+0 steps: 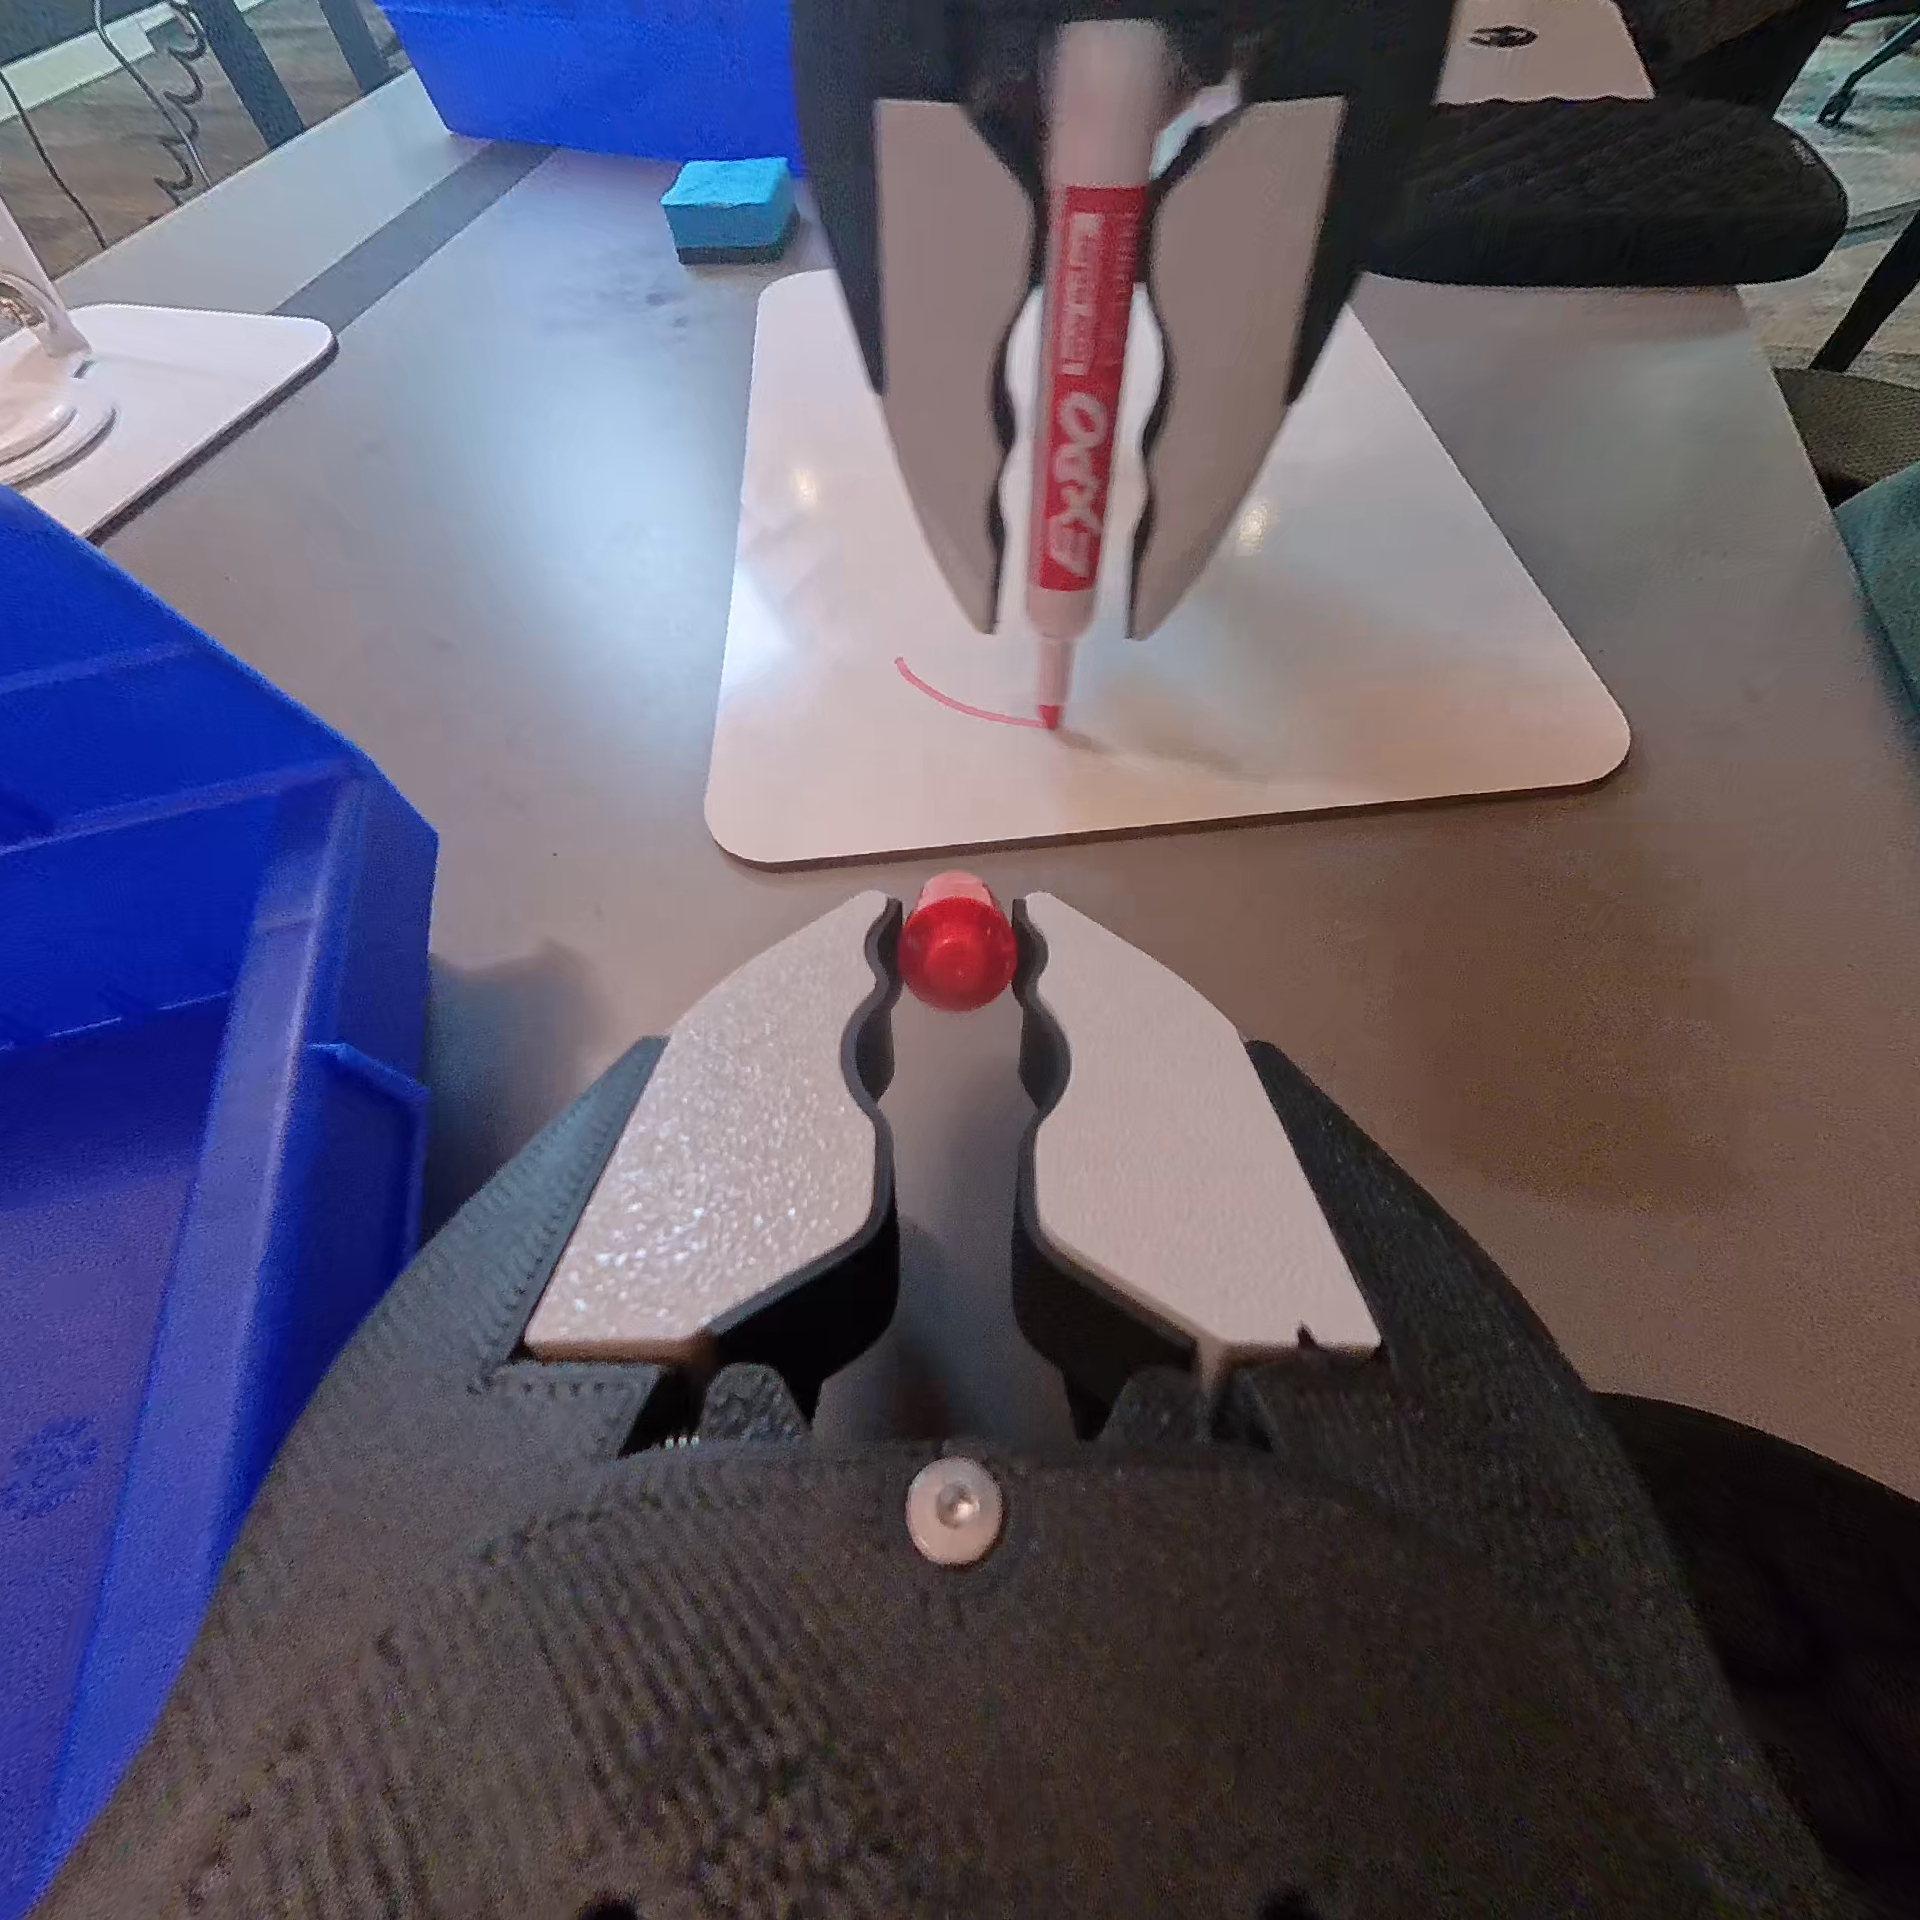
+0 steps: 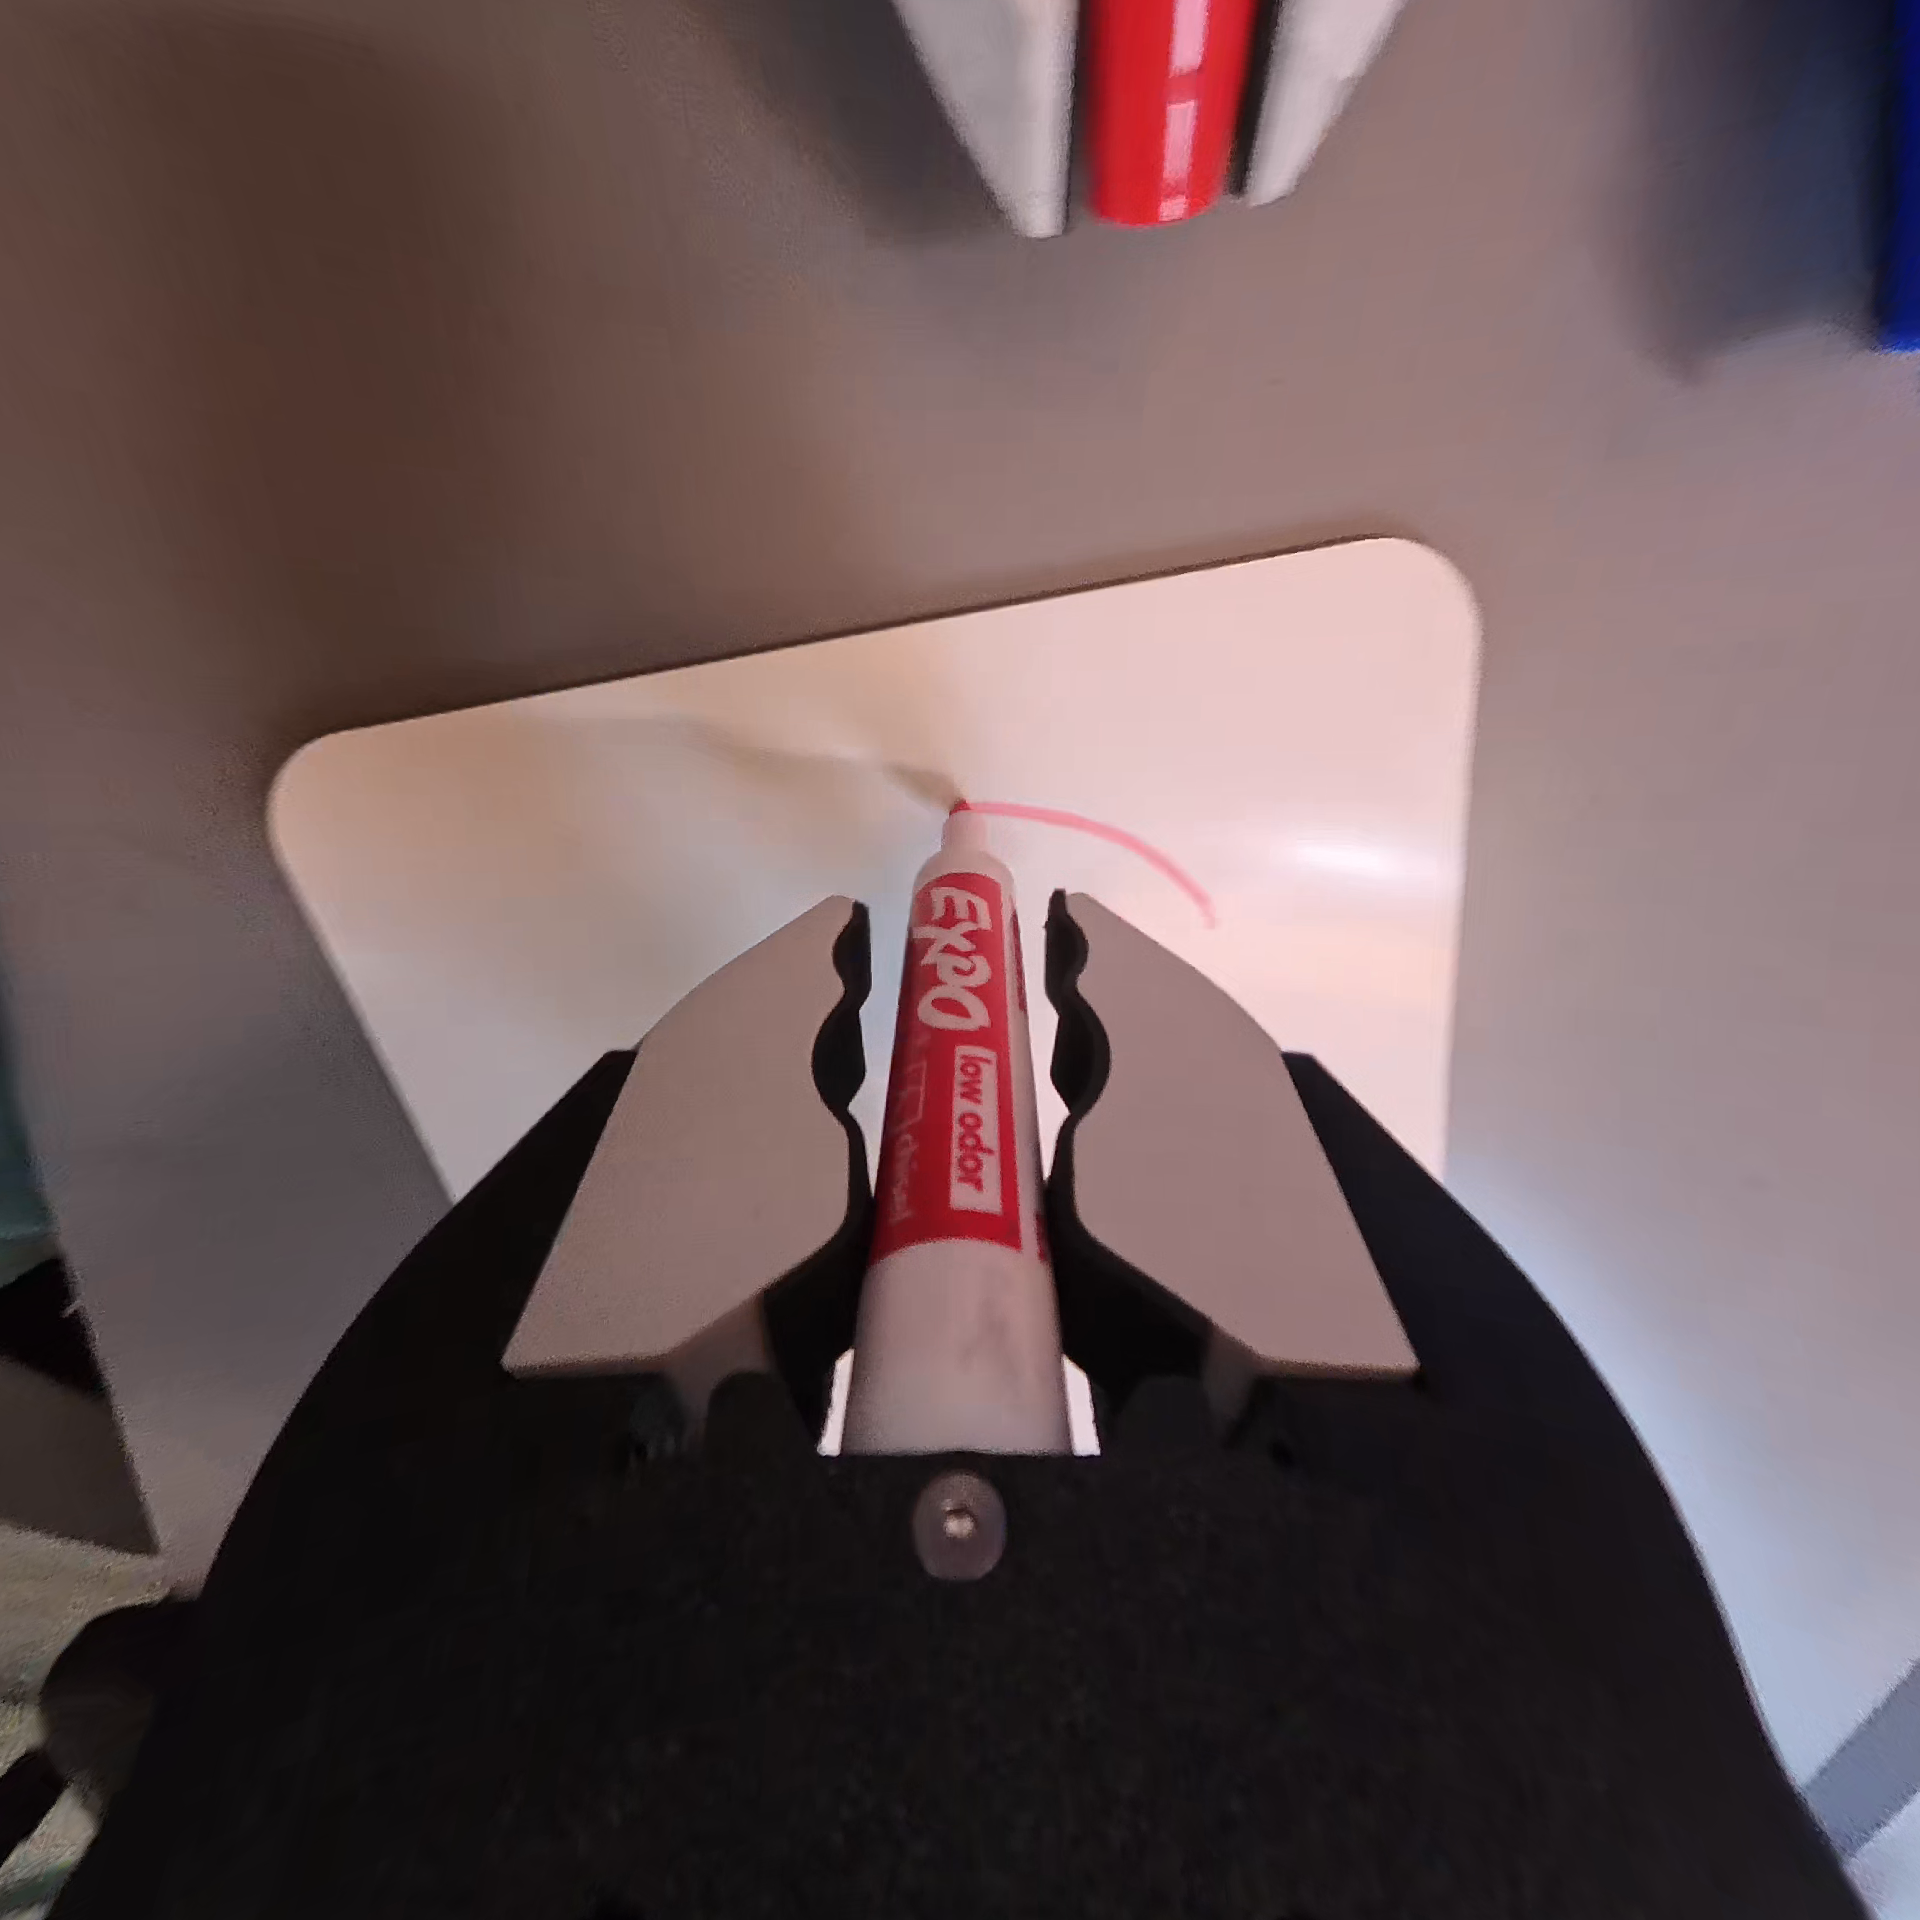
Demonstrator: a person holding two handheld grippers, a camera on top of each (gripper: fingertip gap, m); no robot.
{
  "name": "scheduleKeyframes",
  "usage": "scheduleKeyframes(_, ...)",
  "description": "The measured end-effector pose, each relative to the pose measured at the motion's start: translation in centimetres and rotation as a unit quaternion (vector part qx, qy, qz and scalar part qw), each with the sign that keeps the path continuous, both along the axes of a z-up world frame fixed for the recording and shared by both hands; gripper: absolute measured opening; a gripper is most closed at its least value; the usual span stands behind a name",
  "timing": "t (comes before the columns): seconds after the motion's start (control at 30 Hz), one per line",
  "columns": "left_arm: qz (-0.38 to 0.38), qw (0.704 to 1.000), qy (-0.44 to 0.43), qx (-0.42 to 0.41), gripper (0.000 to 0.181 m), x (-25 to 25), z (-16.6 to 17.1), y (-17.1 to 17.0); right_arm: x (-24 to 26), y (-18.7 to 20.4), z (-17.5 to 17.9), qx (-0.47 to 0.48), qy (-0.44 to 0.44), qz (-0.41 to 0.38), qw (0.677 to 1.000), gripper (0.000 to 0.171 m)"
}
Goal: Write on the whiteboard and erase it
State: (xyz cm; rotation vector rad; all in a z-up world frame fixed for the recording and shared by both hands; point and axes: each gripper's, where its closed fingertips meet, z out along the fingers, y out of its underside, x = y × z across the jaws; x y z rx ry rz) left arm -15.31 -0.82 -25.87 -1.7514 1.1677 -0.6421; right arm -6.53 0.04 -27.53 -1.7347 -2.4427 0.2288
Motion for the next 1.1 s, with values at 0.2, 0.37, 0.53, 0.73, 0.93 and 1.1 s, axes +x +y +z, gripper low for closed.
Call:
scheduleKeyframes(0.2, 0.001, 1.0, 0.001, -0.001, 0.02, 0.0, 0.0, 0.0, 3.9, -2.4, 0.0, -0.007, -0.035, -0.009, 0.999, 0.033)
scheduleKeyframes(0.37, 0.002, 1.0, 0.003, -0.002, 0.02, 0.0, -0.1, 0.0, 6.1, 0.8, 0.1, 0.023, -0.052, -0.046, 0.997, 0.033)
scheduleKeyframes(0.53, 0.0, 1.0, 0.007, 0.001, 0.02, 0.0, -0.2, 0.0, 4.6, 4.6, 0.0, 0.048, -0.034, -0.055, 0.997, 0.033)
scheduleKeyframes(0.73, -0.003, 1.0, 0.008, 0.002, 0.02, 0.0, -0.2, -0.1, 0.4, 5.2, -0.1, 0.046, 0.008, -0.027, 0.999, 0.033)
scheduleKeyframes(0.93, -0.003, 1.0, 0.008, 0.001, 0.02, 0.0, -0.2, -0.2, 1.5, 5.7, 1.4, 0.047, 0.038, -0.059, 0.996, 0.034)
scheduleKeyframes(1.1, -0.002, 1.0, 0.007, -0.002, 0.02, 0.0, -0.2, -0.1, 5.3, 6.7, 1.4, 0.051, 0.029, -0.106, 0.993, 0.034)
